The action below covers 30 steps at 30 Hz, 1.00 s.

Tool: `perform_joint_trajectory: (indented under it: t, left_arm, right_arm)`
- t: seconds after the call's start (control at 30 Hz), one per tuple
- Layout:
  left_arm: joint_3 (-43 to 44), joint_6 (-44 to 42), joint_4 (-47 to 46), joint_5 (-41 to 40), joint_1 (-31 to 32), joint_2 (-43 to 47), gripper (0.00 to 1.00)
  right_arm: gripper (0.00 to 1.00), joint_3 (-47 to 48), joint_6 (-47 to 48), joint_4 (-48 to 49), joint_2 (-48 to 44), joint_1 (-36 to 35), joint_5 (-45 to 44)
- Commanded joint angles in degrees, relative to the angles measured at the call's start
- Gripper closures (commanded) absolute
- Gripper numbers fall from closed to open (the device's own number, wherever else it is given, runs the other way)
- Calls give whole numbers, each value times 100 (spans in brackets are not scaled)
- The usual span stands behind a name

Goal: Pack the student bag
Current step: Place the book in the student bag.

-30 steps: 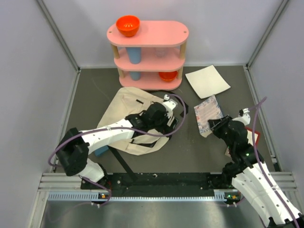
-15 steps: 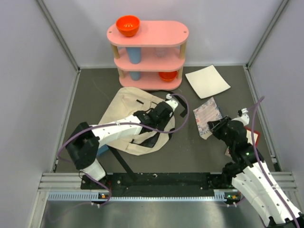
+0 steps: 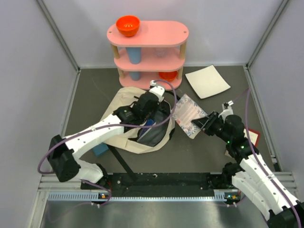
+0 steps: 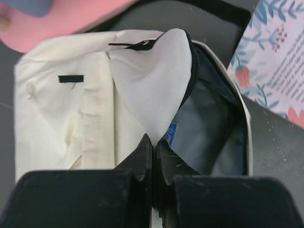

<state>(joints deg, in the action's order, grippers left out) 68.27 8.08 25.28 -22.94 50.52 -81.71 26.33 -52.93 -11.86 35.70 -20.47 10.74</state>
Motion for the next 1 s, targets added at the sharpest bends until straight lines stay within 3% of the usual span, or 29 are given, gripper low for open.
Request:
perform_joint_trajectory:
  t: [0.0,0.23,0.6,0.7,0.97]
  left_arm:
    - [336,-104,-216,-395,-113,770,100]
    - [380,-87,-199,-457,-130,1096,100]
    - [345,247,-120,-396,-122,1000,100]
    - [354,299,-155,-229,-130,964,100]
    - [292,370,-199,132,-130,999,100]
  right_arm:
    - [100,153,-604,1923,59,-36,1219]
    - [100,4,-1334,2783,490,-238,1931]
    - [100,250,-913,2056,832,-879,1773]
    - [100,92,-965,2407,999,-1090,1678]
    - [100,521,-1098,3752,2791,-1653,1370]
